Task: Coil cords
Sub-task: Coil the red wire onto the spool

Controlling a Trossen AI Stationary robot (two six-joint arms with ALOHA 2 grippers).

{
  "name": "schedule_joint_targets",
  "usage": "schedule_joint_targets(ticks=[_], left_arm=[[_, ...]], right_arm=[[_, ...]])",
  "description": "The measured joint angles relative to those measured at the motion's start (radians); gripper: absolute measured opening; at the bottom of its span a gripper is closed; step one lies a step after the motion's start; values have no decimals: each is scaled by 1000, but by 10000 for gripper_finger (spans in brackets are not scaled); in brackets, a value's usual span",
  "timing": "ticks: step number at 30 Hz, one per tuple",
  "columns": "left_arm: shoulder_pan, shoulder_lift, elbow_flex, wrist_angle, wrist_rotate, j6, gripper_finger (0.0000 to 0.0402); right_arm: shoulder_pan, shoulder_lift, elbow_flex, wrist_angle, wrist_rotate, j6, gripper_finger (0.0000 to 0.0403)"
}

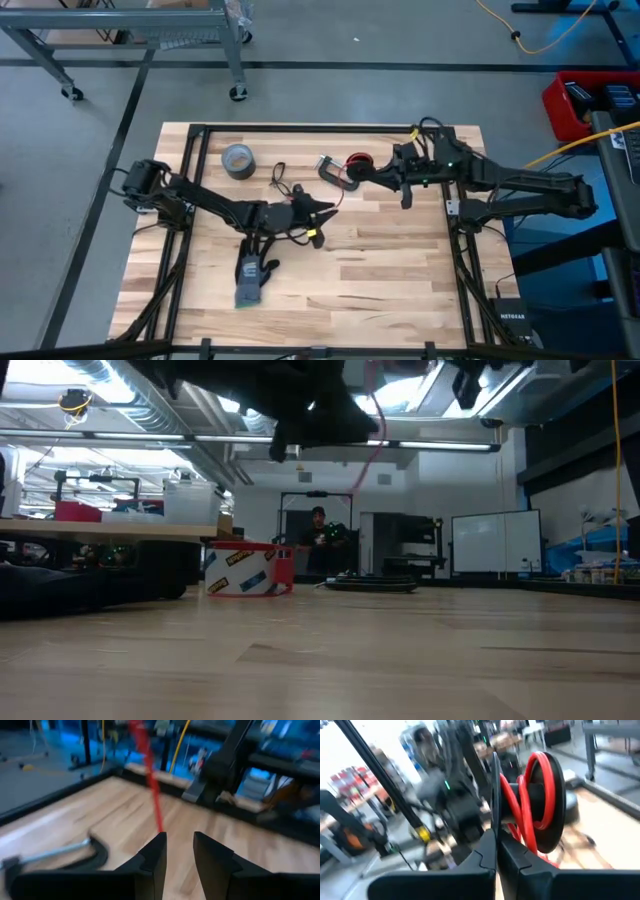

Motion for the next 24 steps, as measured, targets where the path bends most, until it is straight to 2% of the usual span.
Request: schedule_joint_targets(ticks=[5,11,14,19,24], left_arm=[[-1,11,0,160,3,55,88],[7,-12,0,165,12,40,88],[15,-12,0,170,81,0,88],[27,-12,1,234,302,-71,88],[16,-12,0,241,347,-54,88]], right_arm=[[25,5,0,-162,3,-72,2],[133,6,0,-221,0,-137,3],[200,19,0,-208,16,-159,3],[297,71,0,-213,131,-189,3],[353,137,0,-186,153,-212,4]])
